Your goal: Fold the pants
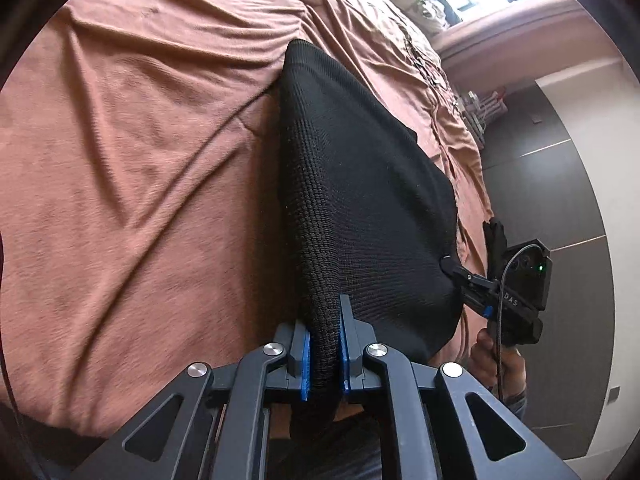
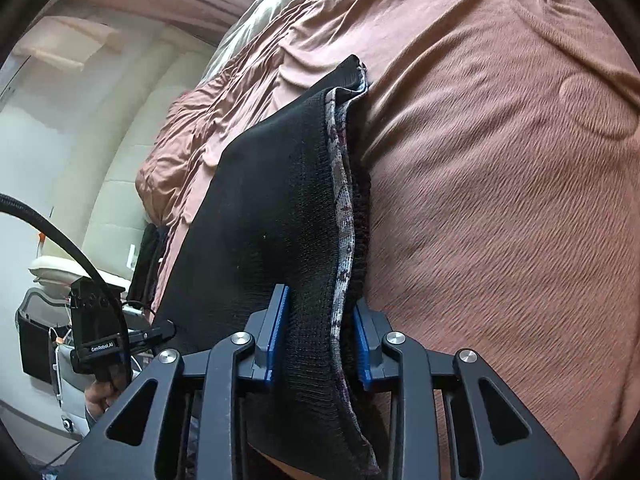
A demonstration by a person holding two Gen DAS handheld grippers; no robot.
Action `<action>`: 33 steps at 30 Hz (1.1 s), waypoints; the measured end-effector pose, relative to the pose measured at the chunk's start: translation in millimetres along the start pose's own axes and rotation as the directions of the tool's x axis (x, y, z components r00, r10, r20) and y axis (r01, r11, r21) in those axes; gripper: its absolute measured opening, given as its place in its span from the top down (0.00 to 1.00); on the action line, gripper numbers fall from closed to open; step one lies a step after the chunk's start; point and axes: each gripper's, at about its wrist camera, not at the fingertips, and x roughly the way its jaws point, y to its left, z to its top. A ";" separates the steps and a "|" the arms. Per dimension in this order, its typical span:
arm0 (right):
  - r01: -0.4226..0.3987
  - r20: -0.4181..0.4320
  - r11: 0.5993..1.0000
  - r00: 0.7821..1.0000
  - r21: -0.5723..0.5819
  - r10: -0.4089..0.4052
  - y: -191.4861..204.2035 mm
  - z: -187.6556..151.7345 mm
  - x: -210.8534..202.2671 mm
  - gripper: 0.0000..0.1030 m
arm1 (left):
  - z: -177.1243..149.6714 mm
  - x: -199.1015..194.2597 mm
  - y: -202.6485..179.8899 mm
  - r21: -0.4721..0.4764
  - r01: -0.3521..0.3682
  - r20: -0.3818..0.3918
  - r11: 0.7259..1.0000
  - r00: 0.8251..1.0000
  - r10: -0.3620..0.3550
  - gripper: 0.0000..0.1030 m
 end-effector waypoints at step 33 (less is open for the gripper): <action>-0.078 -0.015 0.997 0.997 0.009 0.078 22.7 -35.8 40.0 0.58 | -3.7 -34.5 53.8 0.042 -0.186 -0.070 0.982 0.980 0.188 0.78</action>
